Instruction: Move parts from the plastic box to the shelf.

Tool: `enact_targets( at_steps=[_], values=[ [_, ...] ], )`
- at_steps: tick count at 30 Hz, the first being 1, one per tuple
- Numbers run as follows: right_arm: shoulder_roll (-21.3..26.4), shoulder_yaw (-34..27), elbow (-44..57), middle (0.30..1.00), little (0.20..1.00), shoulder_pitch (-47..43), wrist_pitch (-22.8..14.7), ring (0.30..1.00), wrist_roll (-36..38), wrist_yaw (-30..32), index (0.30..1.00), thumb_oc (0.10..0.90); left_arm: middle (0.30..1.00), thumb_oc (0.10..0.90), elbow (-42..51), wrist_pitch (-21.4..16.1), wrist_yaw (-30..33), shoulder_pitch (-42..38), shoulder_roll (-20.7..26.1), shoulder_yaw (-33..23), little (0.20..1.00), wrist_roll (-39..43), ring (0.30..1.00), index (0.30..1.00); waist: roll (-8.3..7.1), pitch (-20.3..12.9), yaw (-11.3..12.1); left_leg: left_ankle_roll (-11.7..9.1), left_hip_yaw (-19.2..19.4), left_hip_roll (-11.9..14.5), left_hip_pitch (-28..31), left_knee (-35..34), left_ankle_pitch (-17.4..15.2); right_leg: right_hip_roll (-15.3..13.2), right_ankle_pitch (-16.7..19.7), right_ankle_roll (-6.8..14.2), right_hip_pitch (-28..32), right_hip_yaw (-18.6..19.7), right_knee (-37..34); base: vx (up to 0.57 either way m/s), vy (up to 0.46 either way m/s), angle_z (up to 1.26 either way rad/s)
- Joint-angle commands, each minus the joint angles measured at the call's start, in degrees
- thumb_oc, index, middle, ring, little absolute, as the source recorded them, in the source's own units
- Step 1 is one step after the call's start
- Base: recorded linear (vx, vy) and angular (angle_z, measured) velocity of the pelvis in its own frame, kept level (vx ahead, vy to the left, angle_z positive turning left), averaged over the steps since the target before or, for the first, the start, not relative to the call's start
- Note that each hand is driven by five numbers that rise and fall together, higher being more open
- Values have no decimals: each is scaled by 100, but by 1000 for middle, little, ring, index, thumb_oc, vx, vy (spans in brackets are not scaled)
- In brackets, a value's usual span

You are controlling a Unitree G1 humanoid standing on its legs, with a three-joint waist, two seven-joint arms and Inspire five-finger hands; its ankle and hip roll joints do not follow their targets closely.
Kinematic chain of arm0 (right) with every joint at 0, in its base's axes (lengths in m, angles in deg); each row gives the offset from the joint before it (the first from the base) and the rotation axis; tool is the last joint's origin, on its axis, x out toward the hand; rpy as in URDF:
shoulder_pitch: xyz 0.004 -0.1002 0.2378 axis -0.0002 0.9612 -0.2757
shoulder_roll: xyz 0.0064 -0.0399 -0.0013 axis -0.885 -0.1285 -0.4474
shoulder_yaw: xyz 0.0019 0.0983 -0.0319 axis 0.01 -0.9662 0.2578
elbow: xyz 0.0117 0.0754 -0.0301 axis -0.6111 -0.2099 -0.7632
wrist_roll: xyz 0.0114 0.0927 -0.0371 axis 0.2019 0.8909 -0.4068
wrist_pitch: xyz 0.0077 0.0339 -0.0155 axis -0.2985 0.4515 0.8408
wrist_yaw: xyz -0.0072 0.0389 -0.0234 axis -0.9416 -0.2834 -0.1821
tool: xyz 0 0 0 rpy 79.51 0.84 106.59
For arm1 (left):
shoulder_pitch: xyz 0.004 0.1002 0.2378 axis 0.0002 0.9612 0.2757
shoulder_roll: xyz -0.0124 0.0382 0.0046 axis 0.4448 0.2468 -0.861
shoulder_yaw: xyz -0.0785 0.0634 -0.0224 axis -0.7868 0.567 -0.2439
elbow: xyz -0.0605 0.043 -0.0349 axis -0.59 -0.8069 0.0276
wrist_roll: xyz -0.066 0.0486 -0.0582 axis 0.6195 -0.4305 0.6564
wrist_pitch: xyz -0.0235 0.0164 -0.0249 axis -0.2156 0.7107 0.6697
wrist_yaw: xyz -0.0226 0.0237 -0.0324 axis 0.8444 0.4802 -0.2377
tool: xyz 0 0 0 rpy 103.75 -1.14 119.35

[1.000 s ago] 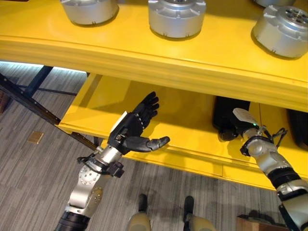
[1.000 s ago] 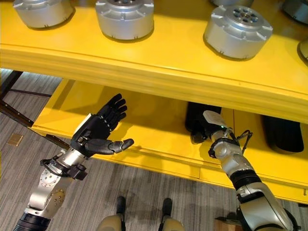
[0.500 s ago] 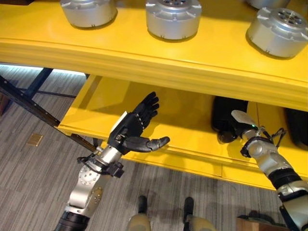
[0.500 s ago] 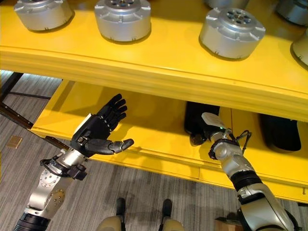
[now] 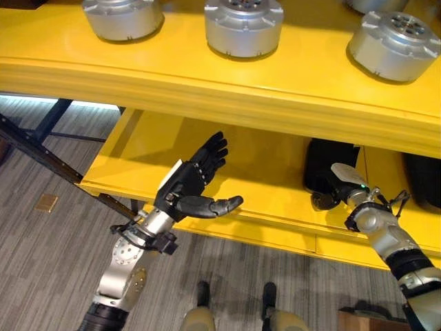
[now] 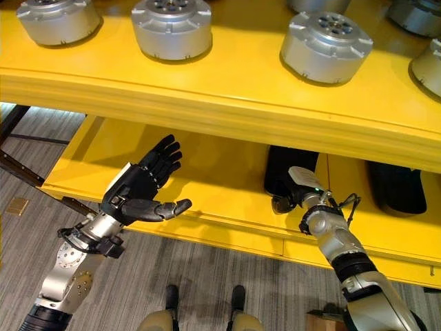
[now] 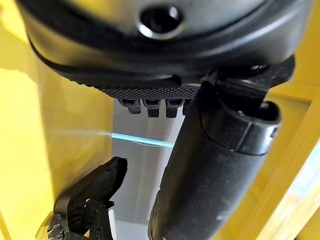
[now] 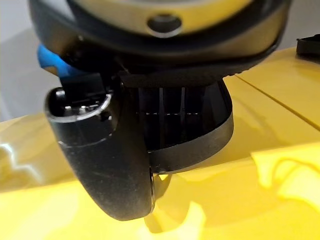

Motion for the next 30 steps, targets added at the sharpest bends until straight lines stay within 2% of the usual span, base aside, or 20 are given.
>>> enact_targets(
  at_steps=[1, 17, 25, 30],
  values=[
    [362, 50, -85, 1000, 1000, -21, 143, 1000, -651, 525, 1000, 900, 1000, 900, 497, -550, -155, -450, 146, 16, 1000, 97, 1000, 1000, -95, -293, -42, 153, 225, -35, 120, 22, -610, -184, -684, 127, 167, -189, 258, 0, 0, 0],
    [646, 154, -23, 1000, 1000, -50, 174, 1000, -1095, 574, 1000, 900, 1000, 900, 542, -581, -206, -371, 254, 1, 1000, 229, 1000, 1000, -66, -276, -52, 145, 245, -25, 105, 47, -604, -206, -717, 134, 139, -209, 318, 0, 0, 0],
    [615, 134, -26, 1000, 1000, -11, 218, 1000, -1238, 981, 1000, 900, 1000, 900, 557, -581, -195, -362, 274, 16, 1000, 246, 1000, 1000, -46, -268, -69, 156, 265, -28, 109, 55, -613, -215, -721, 141, 126, -198, 334, 0, 0, 0],
    [600, -1, 105, 1000, 1000, 7, 190, 1000, -1368, 1539, 1000, 900, 1000, 900, 558, -649, -131, -338, 289, 27, 1000, 255, 1000, 1000, -7, -274, -91, 160, 263, -38, 107, 41, -616, -218, -713, 143, 116, -185, 323, 0, 0, 0]
  ],
)
